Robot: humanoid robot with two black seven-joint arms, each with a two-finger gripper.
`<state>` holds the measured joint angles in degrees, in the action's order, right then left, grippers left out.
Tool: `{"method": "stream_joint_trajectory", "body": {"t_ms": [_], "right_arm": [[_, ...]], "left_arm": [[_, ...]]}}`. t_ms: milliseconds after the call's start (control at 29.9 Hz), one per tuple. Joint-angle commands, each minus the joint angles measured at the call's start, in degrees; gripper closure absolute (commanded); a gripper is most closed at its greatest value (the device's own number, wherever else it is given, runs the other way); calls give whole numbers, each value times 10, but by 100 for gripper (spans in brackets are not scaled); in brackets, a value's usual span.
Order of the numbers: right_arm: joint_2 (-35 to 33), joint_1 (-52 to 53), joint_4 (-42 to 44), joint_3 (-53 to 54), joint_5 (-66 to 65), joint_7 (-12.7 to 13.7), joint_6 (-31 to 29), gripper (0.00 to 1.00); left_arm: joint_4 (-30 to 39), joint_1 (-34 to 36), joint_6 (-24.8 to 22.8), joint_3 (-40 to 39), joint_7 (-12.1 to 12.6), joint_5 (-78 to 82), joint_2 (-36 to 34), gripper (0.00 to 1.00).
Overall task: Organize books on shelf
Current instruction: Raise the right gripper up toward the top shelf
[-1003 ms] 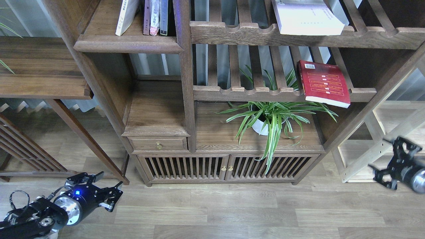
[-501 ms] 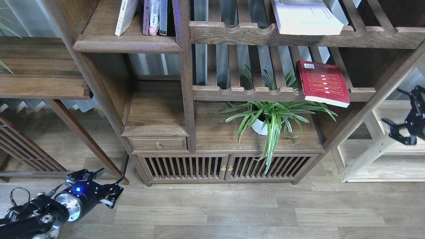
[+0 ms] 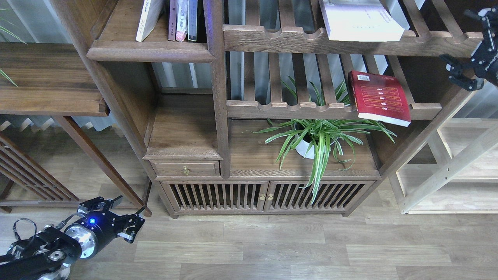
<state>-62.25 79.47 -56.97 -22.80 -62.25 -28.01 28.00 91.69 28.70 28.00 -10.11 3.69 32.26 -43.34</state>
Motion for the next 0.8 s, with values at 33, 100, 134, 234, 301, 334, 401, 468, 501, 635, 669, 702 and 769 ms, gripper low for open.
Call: {"method": "stream_joint_trajectory", "body": {"t_ms": [33,100,134,234,301,334,401,468,501,635,669,702,769], "right_arm": [[3,5,-12,3,-4,0,0,0],[5,9,-25,4,-4,0,0,0],[8,15,-34,4,-4,0,0,0],[24,23,-38,3,-5,0,0,0],[35,28,-38,2,-5,0,0,0],[42,31,-38,0,-5,0,0,0],[54,34,-38,-2,-6,0,0,0],[65,35,-38,-3,-6,0,0,0],[71,36,-38,-4,-7,0,0,0],[81,38,-39,-7,-9,0,0,0],[83,38,-39,-8,-10,0,0,0],[86,38,-39,-10,-12,0,0,0],[90,42,-39,-15,-14,0,0,0]], "left_arm": [[-5,1,0,1,1,0,5,34],[-6,4,0,3,1,0,5,34],[-6,5,0,4,1,0,5,34],[-6,5,0,4,1,0,5,34],[-6,6,0,3,1,0,5,34],[-7,7,0,3,1,0,5,34],[-10,8,0,4,1,0,5,34],[-11,9,0,2,2,0,5,34],[-12,12,0,2,2,0,5,34],[-14,15,0,2,2,0,5,34],[-15,16,0,1,2,0,5,34],[-16,16,0,2,2,0,5,34],[-17,16,0,1,2,0,5,34]]}}
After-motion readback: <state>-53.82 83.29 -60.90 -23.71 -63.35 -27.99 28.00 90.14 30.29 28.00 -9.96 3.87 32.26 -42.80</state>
